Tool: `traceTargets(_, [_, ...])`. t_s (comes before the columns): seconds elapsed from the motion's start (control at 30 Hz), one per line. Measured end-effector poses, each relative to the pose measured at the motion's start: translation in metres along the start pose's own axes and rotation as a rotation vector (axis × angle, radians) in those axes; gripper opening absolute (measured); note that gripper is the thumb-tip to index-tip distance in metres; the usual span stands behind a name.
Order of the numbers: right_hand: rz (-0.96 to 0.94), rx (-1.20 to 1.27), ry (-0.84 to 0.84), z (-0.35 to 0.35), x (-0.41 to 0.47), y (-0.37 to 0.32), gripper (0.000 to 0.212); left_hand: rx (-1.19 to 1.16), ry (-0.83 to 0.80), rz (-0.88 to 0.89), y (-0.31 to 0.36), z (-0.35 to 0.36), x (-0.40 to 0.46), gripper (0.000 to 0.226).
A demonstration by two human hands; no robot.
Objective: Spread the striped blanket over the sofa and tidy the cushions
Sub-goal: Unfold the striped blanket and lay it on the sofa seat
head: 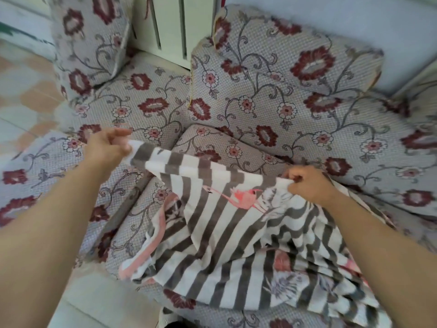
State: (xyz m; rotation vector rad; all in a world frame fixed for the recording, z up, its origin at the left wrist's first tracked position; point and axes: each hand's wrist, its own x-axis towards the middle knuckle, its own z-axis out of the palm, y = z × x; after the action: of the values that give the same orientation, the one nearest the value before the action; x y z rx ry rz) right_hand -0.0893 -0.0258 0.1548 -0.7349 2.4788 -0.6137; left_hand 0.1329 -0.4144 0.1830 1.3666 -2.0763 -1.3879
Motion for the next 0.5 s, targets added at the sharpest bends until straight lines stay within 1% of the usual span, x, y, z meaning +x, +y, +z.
traceTargets(0.07, [0.028, -0.013, -0.178, 0.019, -0.010, 0.007, 0.033, 0.158, -0.071, -0.051, -0.021, 0.007, -0.007, 0.038])
traceTargets(0.1, [0.047, -0.043, -0.276, 0.031, -0.015, 0.013, 0.037, 0.261, -0.110, -0.079, -0.036, 0.012, -0.011, 0.035])
traceTargets(0.2, [0.089, -0.162, -0.519, 0.073, -0.029, 0.033, 0.034, 0.461, -0.212, -0.157, -0.084, 0.024, -0.025, 0.035])
traceTargets(0.3, [0.162, -0.202, -0.684, 0.103, -0.039, 0.044, 0.031, 0.625, -0.385, -0.215, -0.123, 0.033, -0.035, 0.054])
traceTargets(0.4, [0.149, -0.182, -0.752, 0.122, -0.042, 0.044, 0.032, 0.771, -0.536, -0.205, -0.150, 0.039, -0.046, 0.068])
traceTargets(0.5, [0.047, -0.279, -0.689, 0.134, -0.034, 0.039, 0.024, 0.884, -0.610, -0.096, -0.166, 0.038, -0.050, 0.070])
